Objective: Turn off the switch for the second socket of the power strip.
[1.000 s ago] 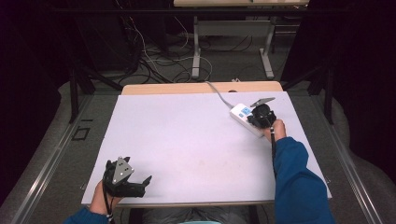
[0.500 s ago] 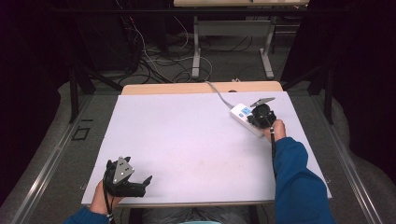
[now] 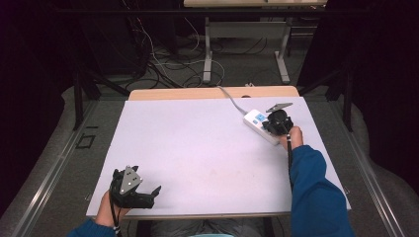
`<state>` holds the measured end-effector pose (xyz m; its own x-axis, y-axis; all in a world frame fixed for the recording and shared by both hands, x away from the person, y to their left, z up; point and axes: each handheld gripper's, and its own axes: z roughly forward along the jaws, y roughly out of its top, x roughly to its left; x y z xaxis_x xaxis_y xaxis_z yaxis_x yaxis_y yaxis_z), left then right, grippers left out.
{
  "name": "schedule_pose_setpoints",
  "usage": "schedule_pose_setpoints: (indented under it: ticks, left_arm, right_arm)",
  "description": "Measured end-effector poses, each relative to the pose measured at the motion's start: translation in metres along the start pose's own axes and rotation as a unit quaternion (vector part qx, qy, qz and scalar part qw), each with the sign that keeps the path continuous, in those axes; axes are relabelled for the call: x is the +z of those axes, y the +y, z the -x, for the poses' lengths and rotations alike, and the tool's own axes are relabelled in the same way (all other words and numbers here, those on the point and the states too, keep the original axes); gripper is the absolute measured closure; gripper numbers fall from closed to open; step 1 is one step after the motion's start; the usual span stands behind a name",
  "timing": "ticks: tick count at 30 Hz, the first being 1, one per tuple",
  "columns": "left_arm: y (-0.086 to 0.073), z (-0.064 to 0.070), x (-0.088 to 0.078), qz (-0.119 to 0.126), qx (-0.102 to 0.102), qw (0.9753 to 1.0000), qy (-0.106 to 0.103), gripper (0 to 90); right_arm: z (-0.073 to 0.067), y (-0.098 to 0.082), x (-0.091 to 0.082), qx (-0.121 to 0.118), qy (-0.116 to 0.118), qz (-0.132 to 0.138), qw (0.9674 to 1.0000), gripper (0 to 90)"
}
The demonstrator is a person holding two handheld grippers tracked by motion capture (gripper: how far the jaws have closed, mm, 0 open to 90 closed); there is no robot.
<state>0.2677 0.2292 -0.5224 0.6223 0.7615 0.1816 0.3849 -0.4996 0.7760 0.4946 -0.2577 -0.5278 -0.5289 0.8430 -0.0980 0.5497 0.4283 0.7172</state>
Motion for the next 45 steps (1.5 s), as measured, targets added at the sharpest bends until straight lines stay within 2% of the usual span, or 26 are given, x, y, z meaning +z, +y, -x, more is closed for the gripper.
schedule_pose_setpoints:
  ticks: [6, 10, 16, 18, 22, 26, 27, 32, 39, 45]
  left_arm:
    - [0.000, 0.000, 0.000, -0.001, 0.002, 1.0000, 0.000, 0.6]
    - [0.000, 0.000, 0.000, 0.000, 0.003, 1.0000, 0.000, 0.6]
    - [0.000, 0.000, 0.000, 0.000, 0.001, 1.0000, -0.002, 0.6]
    - [-0.001, 0.000, 0.000, 0.001, 0.001, 1.0000, -0.002, 0.6]
    - [-0.001, 0.000, 0.000, 0.003, 0.001, 1.0000, 0.000, 0.6]
    - [0.000, 0.000, -0.001, -0.001, 0.004, 1.0000, -0.003, 0.6]
    - [0.000, 0.000, -0.001, -0.001, 0.004, 1.0000, -0.002, 0.6]
    - [-0.001, 0.000, -0.001, 0.002, 0.001, 1.0000, -0.001, 0.6]
    - [-0.001, 0.000, -0.002, 0.000, 0.003, 1.0000, -0.001, 0.5]
    - [-0.001, 0.001, -0.001, 0.002, 0.004, 1.0000, -0.002, 0.6]
  right_arm:
    - [0.001, 0.000, -0.002, 0.003, 0.001, -0.002, 1.0000, 87.6]
    - [0.000, 0.001, -0.003, -0.004, 0.002, -0.003, 1.0000, 84.0]
    - [-0.002, 0.003, -0.008, 0.000, -0.002, 0.007, 1.0000, 66.5]
    - [-0.002, 0.003, -0.009, 0.006, 0.005, 0.004, 1.0000, 59.6]
    - [-0.001, 0.004, -0.014, 0.001, 0.023, 0.011, 0.9997, 46.0]
    - [-0.002, 0.005, -0.019, 0.011, 0.022, 0.025, 0.9994, 30.8]
    - [-0.001, 0.005, -0.020, 0.006, 0.024, 0.026, 0.9994, 28.1]
    - [-0.001, 0.004, -0.026, 0.021, 0.038, 0.035, 0.9985, 19.0]
    - [-0.002, 0.004, -0.035, 0.025, 0.060, 0.051, 0.9966, 12.5]
    - [-0.003, 0.003, -0.039, 0.028, 0.074, 0.050, 0.9956, 1.0]
